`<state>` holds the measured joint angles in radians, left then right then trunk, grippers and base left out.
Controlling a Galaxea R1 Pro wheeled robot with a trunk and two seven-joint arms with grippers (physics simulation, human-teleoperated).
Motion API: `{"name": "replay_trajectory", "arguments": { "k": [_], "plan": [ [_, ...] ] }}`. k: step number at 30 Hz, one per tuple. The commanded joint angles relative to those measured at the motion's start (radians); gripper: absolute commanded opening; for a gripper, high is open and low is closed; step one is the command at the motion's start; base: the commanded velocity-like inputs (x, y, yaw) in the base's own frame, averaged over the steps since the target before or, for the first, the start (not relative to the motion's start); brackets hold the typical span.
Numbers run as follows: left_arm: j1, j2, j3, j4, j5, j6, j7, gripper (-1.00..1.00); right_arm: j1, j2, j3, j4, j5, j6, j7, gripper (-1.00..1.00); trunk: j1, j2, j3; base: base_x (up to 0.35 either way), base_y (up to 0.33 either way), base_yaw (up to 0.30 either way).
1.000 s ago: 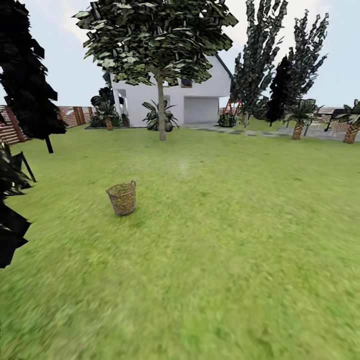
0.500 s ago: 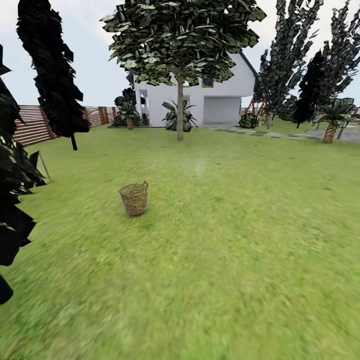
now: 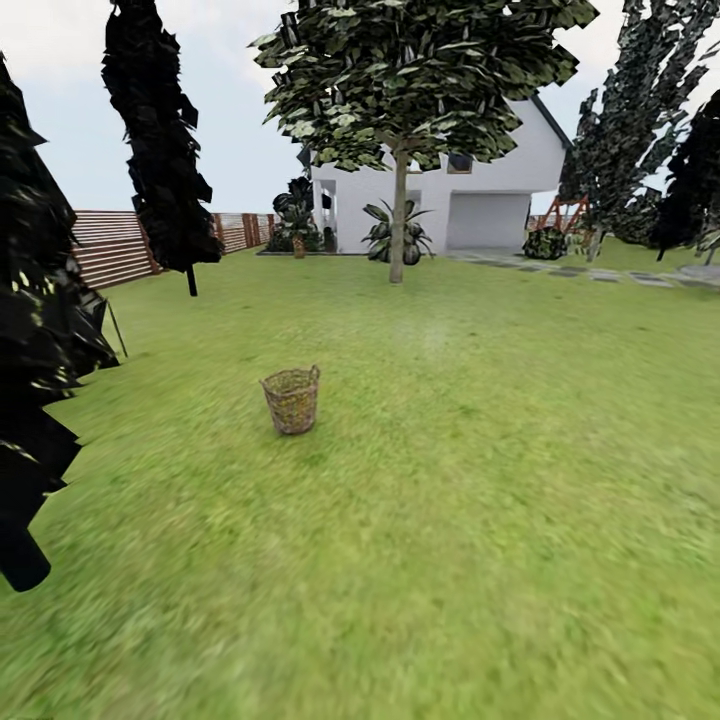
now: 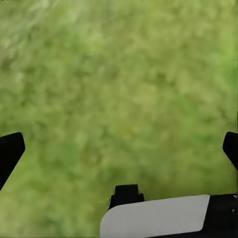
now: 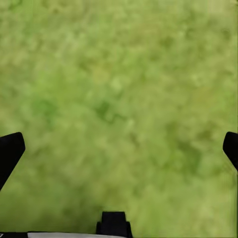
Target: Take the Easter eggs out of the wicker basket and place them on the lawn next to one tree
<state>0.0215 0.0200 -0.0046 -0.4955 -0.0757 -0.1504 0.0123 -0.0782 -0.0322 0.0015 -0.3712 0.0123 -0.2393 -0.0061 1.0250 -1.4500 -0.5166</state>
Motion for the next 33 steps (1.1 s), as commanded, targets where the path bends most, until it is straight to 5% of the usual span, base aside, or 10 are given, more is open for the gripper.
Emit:
{"name": "replay_trajectory", "arguments": {
  "k": [1,14,33],
  "plan": [
    [0.000,0.000,0.000,0.000,0.000,0.000,0.000,1.00,0.001,0.000,0.000,0.000,0.000,0.000,0.000,1.00,0.000,0.000,0.000,0.267,-0.230,0.237],
    [0.000,0.000,0.000,0.000,-0.001,0.000,0.000,1.00,0.000,0.000,0.001,0.000,0.000,0.000,0.000,1.00,0.000,0.000,0.000,0.267,-0.230,0.202],
    [0.000,0.000,0.000,0.000,-0.001,0.000,0.000,1.00,0.000,0.000,0.000,-0.005,0.000,0.000,0.000,1.00,0.000,0.000,0.000,0.267,-0.232,0.021]
  ]
}}
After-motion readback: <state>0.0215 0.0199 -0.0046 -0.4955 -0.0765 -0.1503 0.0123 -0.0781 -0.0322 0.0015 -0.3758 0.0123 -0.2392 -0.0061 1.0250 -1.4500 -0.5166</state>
